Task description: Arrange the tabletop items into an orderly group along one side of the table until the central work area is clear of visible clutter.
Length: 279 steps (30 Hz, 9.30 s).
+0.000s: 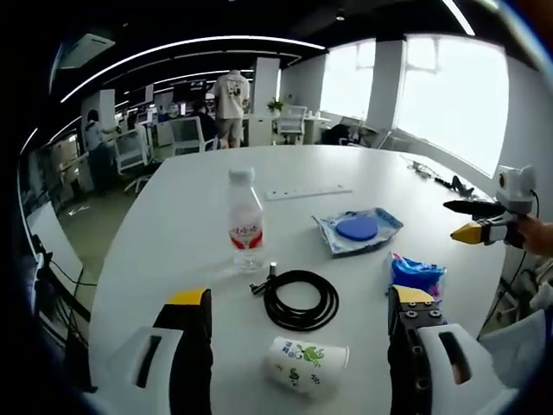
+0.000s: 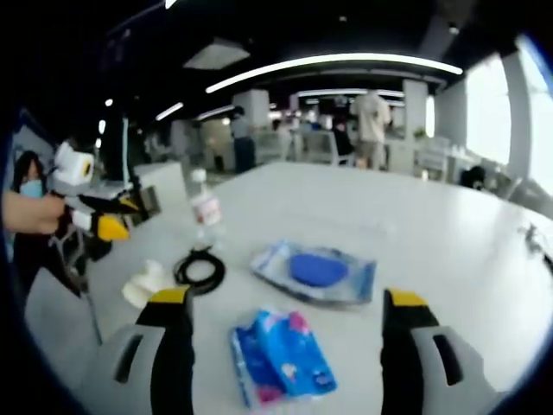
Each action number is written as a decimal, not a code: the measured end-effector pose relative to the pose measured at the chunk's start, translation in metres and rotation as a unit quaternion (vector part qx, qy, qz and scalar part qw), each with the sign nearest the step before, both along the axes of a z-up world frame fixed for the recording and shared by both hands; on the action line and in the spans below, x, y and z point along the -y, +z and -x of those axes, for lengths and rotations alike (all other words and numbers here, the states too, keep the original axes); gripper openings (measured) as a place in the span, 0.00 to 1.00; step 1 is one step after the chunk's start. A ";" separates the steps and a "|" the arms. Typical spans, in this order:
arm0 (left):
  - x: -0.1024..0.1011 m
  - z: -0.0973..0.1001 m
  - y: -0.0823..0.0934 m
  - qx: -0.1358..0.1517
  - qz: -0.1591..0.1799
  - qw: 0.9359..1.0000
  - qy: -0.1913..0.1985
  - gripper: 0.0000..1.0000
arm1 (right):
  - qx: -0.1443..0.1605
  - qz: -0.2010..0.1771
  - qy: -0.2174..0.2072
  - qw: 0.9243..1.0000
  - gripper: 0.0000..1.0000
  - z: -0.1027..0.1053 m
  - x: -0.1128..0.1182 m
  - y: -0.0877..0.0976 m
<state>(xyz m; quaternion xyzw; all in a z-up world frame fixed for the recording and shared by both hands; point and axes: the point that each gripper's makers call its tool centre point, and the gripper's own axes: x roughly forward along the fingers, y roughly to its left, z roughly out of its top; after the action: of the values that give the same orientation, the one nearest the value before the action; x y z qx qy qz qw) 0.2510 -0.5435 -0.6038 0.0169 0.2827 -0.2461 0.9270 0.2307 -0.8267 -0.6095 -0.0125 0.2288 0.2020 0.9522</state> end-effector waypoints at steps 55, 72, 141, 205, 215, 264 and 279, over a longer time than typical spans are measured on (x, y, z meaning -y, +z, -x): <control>-0.013 0.047 -0.054 -0.076 -0.005 0.995 -0.058 0.98 | -0.077 0.016 0.006 0.997 0.91 0.061 -0.021 -0.029; -0.005 0.054 -0.100 -0.120 -0.051 0.989 -0.072 0.82 | -0.077 0.011 0.131 0.988 0.83 0.055 -0.140 -0.062; -0.002 0.057 -0.105 -0.149 0.036 0.987 -0.058 0.70 | -0.214 0.014 0.233 0.949 0.00 0.019 -0.199 -0.094; 0.007 0.085 -0.089 -0.100 0.113 0.987 -0.063 0.65 | -0.532 0.017 0.067 0.844 0.00 -0.131 -0.138 -0.072; 0.011 0.076 -0.052 -0.026 0.109 0.990 -0.085 0.80 | -0.557 0.025 0.064 0.828 0.00 -0.147 -0.138 -0.078; 0.007 0.078 -0.060 -0.049 0.159 0.985 -0.034 0.81 | -0.568 0.085 0.059 0.817 0.03 -0.181 -0.144 -0.084; 0.008 0.079 -0.062 -0.054 0.163 0.984 -0.035 0.81 | -0.550 0.103 0.070 0.826 0.06 -0.174 -0.138 -0.080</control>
<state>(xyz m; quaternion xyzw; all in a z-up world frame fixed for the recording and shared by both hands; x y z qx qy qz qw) 0.1717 -0.5520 -0.6654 -0.1383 0.2879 -0.3219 0.8913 0.4046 -0.6884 -0.6894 -0.0134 0.7326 0.2167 0.6451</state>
